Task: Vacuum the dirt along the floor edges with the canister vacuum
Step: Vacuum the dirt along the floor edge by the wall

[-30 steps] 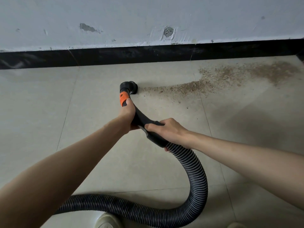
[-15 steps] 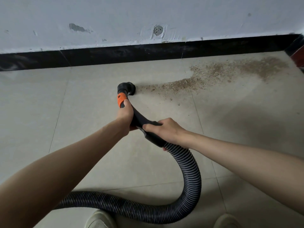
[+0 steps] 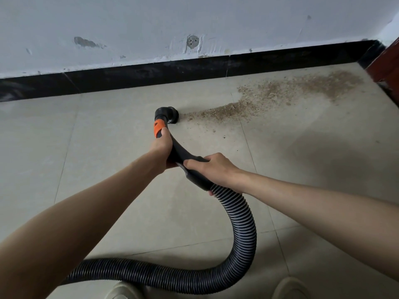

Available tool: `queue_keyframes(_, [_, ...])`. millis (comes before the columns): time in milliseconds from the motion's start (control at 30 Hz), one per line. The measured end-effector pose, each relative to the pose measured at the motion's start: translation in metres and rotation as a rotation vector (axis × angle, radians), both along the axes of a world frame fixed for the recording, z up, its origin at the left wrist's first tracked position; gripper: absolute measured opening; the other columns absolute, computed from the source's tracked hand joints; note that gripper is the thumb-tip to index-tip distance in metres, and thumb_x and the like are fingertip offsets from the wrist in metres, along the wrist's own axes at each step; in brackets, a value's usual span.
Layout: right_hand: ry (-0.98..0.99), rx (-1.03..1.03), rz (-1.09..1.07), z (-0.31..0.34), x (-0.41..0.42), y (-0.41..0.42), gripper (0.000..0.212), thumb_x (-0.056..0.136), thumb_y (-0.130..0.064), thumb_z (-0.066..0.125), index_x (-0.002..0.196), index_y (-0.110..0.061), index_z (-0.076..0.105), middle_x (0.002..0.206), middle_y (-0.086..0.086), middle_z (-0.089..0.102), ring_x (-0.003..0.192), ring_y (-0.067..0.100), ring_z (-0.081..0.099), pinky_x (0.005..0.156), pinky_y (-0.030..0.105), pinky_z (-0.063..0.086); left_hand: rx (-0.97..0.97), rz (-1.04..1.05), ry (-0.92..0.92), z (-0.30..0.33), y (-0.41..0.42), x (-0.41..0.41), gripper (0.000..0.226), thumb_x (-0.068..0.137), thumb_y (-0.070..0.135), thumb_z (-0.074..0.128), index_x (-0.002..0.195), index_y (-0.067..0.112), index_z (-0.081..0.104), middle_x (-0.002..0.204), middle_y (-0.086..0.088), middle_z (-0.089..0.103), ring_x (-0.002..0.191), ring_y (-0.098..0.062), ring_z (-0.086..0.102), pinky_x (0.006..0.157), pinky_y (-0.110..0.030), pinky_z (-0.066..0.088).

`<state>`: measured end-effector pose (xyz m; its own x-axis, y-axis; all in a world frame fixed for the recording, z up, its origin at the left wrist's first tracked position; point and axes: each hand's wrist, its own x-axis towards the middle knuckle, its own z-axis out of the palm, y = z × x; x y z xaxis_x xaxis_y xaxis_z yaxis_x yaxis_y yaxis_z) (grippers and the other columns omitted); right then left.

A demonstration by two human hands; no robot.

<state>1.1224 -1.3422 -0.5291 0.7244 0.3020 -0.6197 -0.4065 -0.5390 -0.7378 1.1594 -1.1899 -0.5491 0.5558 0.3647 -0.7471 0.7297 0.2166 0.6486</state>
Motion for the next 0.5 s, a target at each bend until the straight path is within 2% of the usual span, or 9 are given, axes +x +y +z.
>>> queue_keyframes(133, [-0.004,-0.01,-0.006,0.001,0.0,-0.008,0.044,0.075,-0.054,0.069,0.074,-0.01,0.063,0.063,0.006,0.061,0.042,0.022,0.057,0.046,0.026,0.047,0.013,-0.028,-0.008,0.0,-0.008,0.003,0.055,0.096,0.062,0.03,0.113,0.011,0.039,0.088,-0.011,0.055,0.074,-0.027,0.059,0.051,-0.038,0.049])
queue_keyframes(333, [0.014,-0.004,-0.04,0.005,-0.002,-0.03,0.045,0.077,-0.053,0.069,0.08,-0.008,0.063,0.065,0.008,0.062,0.042,0.023,0.057,0.047,0.028,0.049,-0.034,-0.073,-0.013,0.001,-0.03,0.007,0.059,0.094,0.066,0.028,0.114,0.011,0.038,0.09,-0.011,0.056,0.075,-0.027,0.06,0.051,-0.036,0.049])
queue_keyframes(500, [-0.028,-0.032,-0.048,0.0,-0.003,-0.051,0.05,0.077,-0.058,0.066,0.083,-0.008,0.065,0.065,0.006,0.066,0.046,0.023,0.064,0.05,0.028,0.051,-0.038,-0.085,-0.014,-0.002,-0.051,0.011,0.056,0.095,0.062,0.029,0.112,0.01,0.038,0.09,-0.01,0.055,0.078,-0.028,0.06,0.055,-0.038,0.051])
